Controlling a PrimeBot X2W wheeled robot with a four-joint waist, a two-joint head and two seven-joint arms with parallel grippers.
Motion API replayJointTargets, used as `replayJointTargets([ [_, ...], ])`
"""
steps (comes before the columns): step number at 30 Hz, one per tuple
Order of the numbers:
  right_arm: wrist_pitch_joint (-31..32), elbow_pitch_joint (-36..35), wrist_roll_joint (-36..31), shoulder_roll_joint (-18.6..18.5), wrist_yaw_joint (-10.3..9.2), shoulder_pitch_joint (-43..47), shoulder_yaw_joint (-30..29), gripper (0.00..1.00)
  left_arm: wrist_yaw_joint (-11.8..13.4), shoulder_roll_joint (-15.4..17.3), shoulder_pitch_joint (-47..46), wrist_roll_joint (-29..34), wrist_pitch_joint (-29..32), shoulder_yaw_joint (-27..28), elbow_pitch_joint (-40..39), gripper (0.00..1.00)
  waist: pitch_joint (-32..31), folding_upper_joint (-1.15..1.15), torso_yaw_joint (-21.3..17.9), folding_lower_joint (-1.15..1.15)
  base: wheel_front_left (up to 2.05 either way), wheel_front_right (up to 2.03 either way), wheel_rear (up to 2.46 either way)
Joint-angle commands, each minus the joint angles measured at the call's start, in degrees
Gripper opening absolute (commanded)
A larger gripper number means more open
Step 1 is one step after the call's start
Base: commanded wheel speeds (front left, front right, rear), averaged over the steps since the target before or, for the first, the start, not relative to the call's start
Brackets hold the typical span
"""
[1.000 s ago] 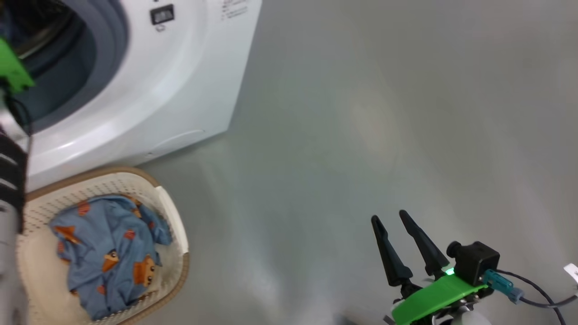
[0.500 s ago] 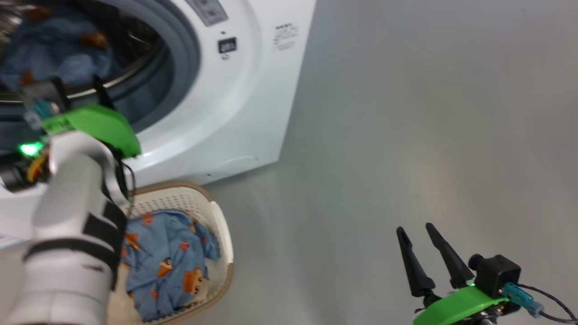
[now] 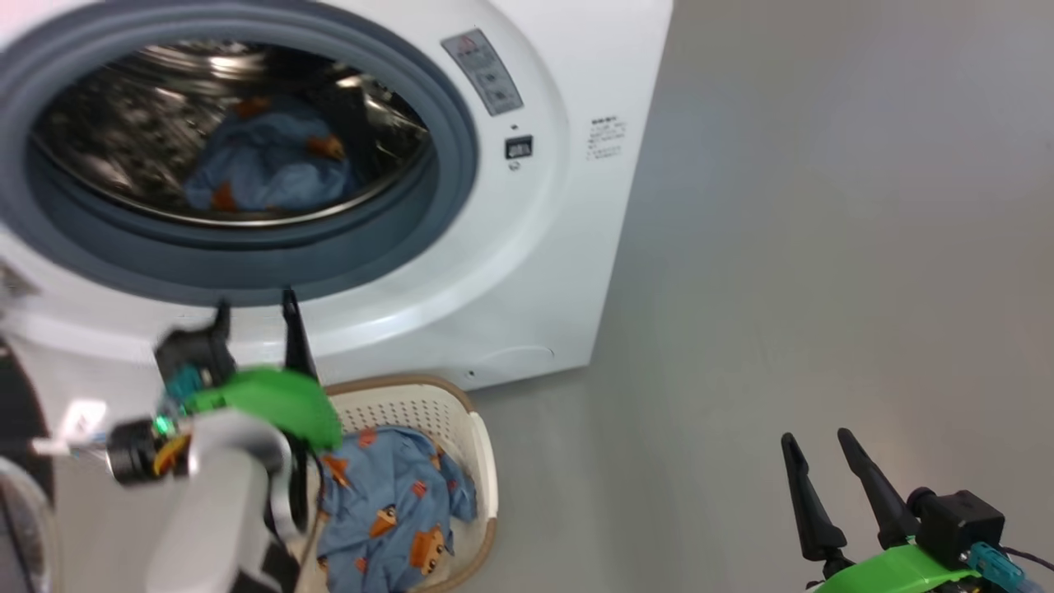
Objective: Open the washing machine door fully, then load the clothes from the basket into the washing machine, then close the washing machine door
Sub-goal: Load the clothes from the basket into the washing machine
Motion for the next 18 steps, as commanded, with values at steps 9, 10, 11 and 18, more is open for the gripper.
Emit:
replayJointTargets([
  [9,-0.7,-2.6,-2.3,-1.2,0.56,3.0,-0.9,1.00,0.8,1.2,17.3,-1.0,-0.4,-1.5,-15.3,1.00,-8.5,0.00,3.8,0.00,0.00,0.00,0.00],
  [10,-0.7,-2.8,-2.5,-1.2,0.56,3.3,-1.0,1.00,1.1,1.2,19.0,-0.8,-0.4,-1.5,-16.7,1.00,-9.0,0.00,3.8,0.00,0.00,0.00,0.00],
  [11,-0.7,-2.8,-2.5,-1.2,0.56,3.3,-1.0,1.00,1.1,1.2,19.0,-0.8,-0.4,-1.5,-16.7,1.00,-9.0,0.00,3.8,0.00,0.00,0.00,0.00],
  [18,-0.7,-4.2,-3.3,-1.3,0.56,4.8,-1.6,1.00,2.4,1.2,27.7,0.9,-0.4,-0.1,-27.6,1.00,-10.0,0.00,4.5,0.00,0.00,0.00,0.00],
])
